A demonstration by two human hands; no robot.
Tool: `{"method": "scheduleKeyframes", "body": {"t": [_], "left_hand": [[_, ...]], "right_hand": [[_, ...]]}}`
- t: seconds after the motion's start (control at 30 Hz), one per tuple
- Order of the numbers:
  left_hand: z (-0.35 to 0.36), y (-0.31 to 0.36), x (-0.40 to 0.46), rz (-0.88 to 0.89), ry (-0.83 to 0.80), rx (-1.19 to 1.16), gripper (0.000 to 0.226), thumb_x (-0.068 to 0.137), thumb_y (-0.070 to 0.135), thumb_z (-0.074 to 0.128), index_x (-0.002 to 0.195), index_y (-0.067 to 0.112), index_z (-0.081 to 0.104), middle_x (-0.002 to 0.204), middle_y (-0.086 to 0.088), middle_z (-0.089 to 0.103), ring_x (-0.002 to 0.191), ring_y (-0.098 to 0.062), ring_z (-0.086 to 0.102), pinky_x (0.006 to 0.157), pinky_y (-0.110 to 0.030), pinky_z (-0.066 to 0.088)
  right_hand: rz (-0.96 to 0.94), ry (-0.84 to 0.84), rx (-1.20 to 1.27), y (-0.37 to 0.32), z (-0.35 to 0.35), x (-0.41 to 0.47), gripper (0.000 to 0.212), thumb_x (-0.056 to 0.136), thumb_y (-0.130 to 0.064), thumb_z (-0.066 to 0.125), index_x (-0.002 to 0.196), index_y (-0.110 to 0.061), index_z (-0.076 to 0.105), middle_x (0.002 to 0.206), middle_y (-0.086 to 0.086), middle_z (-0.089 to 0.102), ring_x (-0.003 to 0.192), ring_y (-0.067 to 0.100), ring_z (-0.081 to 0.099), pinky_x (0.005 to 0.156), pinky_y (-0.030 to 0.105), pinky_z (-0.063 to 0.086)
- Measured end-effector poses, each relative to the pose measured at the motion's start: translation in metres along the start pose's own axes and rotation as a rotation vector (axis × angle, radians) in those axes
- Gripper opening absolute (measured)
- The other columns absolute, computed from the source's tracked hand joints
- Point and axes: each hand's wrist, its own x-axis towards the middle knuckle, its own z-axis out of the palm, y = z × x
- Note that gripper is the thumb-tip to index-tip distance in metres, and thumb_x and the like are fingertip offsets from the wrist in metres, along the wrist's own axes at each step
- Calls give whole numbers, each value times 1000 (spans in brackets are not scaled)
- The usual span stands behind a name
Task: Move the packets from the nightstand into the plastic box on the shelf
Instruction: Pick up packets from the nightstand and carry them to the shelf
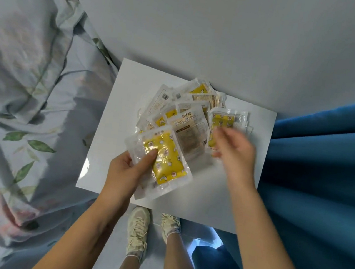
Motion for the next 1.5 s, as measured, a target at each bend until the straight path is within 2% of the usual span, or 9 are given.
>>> {"method": "scheduleKeyframes", "body": {"t": [0.07, 0.17, 0.43, 0.53, 0.77, 0.9, 0.97, 1.1, 1.5], "left_hand": [[-9, 1, 2, -15, 8, -15, 34, 73, 41, 71, 96, 16, 73, 93, -3, 78, 83, -21, 76, 63, -27, 60], [-16, 0, 2, -31, 6, -20, 34, 76, 41, 70, 100, 17, 73, 96, -5, 78, 87, -25, 75, 69, -34, 62], [-15, -2, 3, -48, -7, -10, 33, 73, 42, 69, 98, 21, 72, 93, 0, 78, 84, -21, 76, 63, -26, 60], [-15, -2, 4, -51, -22, -18, 33, 74, 41, 69, 100, 21, 72, 96, -1, 78, 86, -22, 76, 66, -28, 61], [-18, -1, 4, -64, -25, -44, 34, 75, 38, 69, 102, 18, 72, 97, -4, 78, 87, -24, 75, 69, -30, 61], [-18, -1, 4, -63, -28, -45, 34, 75, 39, 68, 102, 18, 71, 96, -3, 78, 87, -22, 75, 67, -29, 61], [-17, -1, 3, -61, -32, -53, 33, 75, 38, 68, 101, 18, 71, 95, -2, 78, 86, -22, 76, 66, -27, 60], [-16, -1, 1, -51, -39, -54, 31, 76, 37, 68, 100, 19, 71, 94, -2, 78, 85, -22, 76, 63, -26, 59], [-23, 15, -21, -33, -51, -118, 34, 76, 38, 71, 103, 17, 74, 101, -9, 77, 91, -28, 74, 72, -37, 62]], "right_hand": [[-52, 258, -193, 1, -7, 31, 50, 73, -36, 82, 116, -21, 60, 110, -3, 65, 102, 17, 61, 92, 37, 52], [49, 303, -463, 12, -5, 61, 88, 67, -42, 86, 137, -11, 42, 138, 11, 46, 129, 32, 41, 106, 44, 39], [-43, 305, -518, 22, -2, 69, 55, 71, -35, 85, 108, -9, 54, 111, 9, 67, 98, 30, 65, 69, 29, 46], [-86, 317, -389, 22, -4, 63, 45, 70, -30, 86, 98, -13, 55, 102, 6, 70, 80, 18, 63, 59, 20, 46], [-7, 288, -29, 29, -20, 56, 21, 78, -25, 80, 94, -24, 67, 97, -1, 72, 92, 19, 70, 85, 43, 58], [44, 233, 138, 30, -27, 56, 19, 85, -15, 73, 98, -26, 65, 95, -8, 70, 89, 13, 70, 64, 30, 59], [79, 199, 269, 29, -29, 54, 22, 88, -11, 69, 105, -25, 62, 97, -9, 69, 86, 7, 69, 59, 25, 58], [101, 142, 431, 22, -34, 48, 43, 94, -9, 61, 135, -12, 50, 118, 2, 66, 103, 15, 67, 78, 34, 59], [325, -389, 867, -8, -20, -32, 43, 90, -35, 52, 131, -22, 58, 129, 8, 66, 115, 22, 65, 93, 48, 53]]}}
